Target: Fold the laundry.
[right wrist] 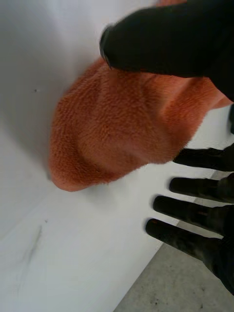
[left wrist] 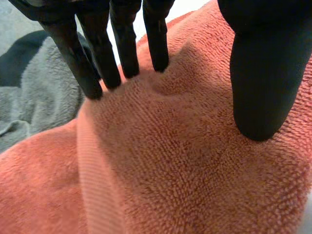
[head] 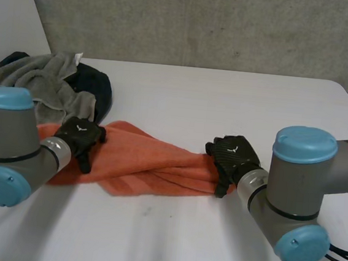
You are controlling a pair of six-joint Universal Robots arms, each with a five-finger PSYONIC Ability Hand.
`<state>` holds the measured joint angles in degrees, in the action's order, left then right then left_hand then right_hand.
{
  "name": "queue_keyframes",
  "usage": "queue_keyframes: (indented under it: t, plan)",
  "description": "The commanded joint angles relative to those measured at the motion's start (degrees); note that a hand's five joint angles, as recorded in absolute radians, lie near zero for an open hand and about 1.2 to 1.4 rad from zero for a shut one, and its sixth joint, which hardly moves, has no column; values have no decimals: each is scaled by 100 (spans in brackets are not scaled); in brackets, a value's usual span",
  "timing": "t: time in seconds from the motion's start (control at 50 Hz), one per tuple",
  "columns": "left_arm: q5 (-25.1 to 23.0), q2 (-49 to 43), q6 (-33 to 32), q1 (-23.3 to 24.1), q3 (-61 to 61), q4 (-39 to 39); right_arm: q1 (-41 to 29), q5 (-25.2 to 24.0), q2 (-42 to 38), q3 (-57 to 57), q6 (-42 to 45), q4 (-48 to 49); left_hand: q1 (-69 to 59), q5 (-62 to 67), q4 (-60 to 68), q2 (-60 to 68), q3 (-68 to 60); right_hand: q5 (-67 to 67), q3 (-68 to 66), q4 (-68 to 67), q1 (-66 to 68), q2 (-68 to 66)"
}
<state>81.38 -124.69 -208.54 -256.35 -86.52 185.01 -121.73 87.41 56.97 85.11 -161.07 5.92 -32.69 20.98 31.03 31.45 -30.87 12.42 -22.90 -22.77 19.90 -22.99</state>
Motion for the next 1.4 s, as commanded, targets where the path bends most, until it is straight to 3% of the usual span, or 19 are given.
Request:
queue_keyframes:
  t: [0.02,0.18,0.34,0.5,0.66,0.86,1.0,1.06,1.08,1.1,1.14,1.2,1.28,1.4]
  plan:
    - [62,-38,-2,234,276,44,61,100,-108,-179,-21,24,-4730,4901,4897,4855,-4913,5751,-5703,-5716,6004,-5694]
    - [89,1059,173,682,408,88,123,171,804,-486,-4,-55,-4731,4902,4897,4855,-4913,5758,-5710,-5723,6010,-5701]
    - [89,2806,1095,937,399,26,641,-57,1824,-1179,267,-905,-4731,4902,4897,4855,-4913,5758,-5710,-5723,6010,-5701]
    - [80,3705,1851,955,417,-96,967,-470,2239,-2384,804,-1725,-4731,4902,4897,4855,-4913,5758,-5710,-5723,6010,-5701]
    - [18,3496,2292,1139,215,-413,1091,-629,1898,-3097,1209,-2130,-4731,4902,4897,4855,-4913,5758,-5710,-5723,6010,-5701]
    - [106,1537,2204,1210,232,-203,767,-655,650,-2782,1525,-2269,-4731,4902,4897,4855,-4913,5758,-5710,-5723,6010,-5701]
    - [212,1184,1616,1263,-145,-290,423,-725,649,-1806,1736,-3157,-4731,4902,4897,4855,-4913,5758,-5710,-5723,6010,-5701]
    - [203,1464,1002,1306,-496,-395,352,-813,684,-1367,1999,-3710,-4699,4870,4866,4824,-4882,5758,-5710,-5723,6010,-5701]
    - [203,1578,809,1333,-558,-448,343,-840,693,-1270,2096,-3807,-4250,4421,4416,4374,-4432,5758,-5710,-5723,6010,-5701]
    - [203,1684,598,1368,-628,-509,317,-875,727,-1138,2253,-3956,-3845,4016,4012,3970,-4028,3682,-3634,-3647,3935,-3625]
    - [194,1913,123,1438,-761,-642,326,-892,763,-1102,2290,-3932,-2334,2505,2500,2459,-2517,1852,-1804,-1817,2105,-1795]
    - [246,2036,-325,1447,-735,-721,405,-849,833,-1181,2159,-3414,1156,-985,-990,-1031,973,585,-537,-550,837,-528]
    - [247,2063,-319,1456,-437,-695,448,-691,1000,-1357,1624,-2658,1256,-1085,-1089,-1131,1073,-207,255,242,46,264]
    - [238,1975,304,1403,12,-703,992,-611,1202,-1340,1183,-2472,1323,-1152,-1157,-1198,1140,-225,273,260,28,282]
